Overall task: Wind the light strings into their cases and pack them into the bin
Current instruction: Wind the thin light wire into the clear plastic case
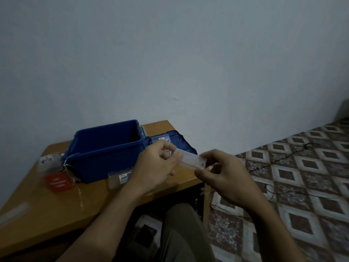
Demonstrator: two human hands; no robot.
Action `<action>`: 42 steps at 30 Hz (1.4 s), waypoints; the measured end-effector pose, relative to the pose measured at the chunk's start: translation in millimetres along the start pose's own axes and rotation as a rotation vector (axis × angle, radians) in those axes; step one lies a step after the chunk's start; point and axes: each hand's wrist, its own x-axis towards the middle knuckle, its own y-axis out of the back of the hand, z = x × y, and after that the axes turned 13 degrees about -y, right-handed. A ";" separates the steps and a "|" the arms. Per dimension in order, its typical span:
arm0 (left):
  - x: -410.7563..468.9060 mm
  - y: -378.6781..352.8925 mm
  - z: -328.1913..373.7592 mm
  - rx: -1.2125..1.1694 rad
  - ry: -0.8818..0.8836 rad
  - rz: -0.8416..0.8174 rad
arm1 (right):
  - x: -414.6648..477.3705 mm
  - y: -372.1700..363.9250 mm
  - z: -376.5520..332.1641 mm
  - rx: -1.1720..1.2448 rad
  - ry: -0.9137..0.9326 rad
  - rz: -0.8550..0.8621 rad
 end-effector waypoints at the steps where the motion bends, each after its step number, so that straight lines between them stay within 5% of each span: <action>1: -4.1 1.7 4.7 -0.023 -0.012 0.001 | -5.5 3.2 -3.4 0.028 0.008 -0.008; 13: -28.4 20.6 28.5 -0.183 -0.122 0.019 | -26.9 -3.8 -21.9 0.359 -0.025 -0.225; 19: -34.8 24.2 31.5 -0.285 0.018 0.008 | -32.7 3.0 -25.0 0.524 -0.063 -0.290; 26: -38.3 0.8 27.1 -0.017 -0.014 -0.452 | -36.0 12.6 -29.9 0.765 -0.052 -0.410; 42: -1.5 21.7 35.3 -0.296 0.172 -0.404 | -31.8 32.3 -15.6 0.476 -0.034 -0.438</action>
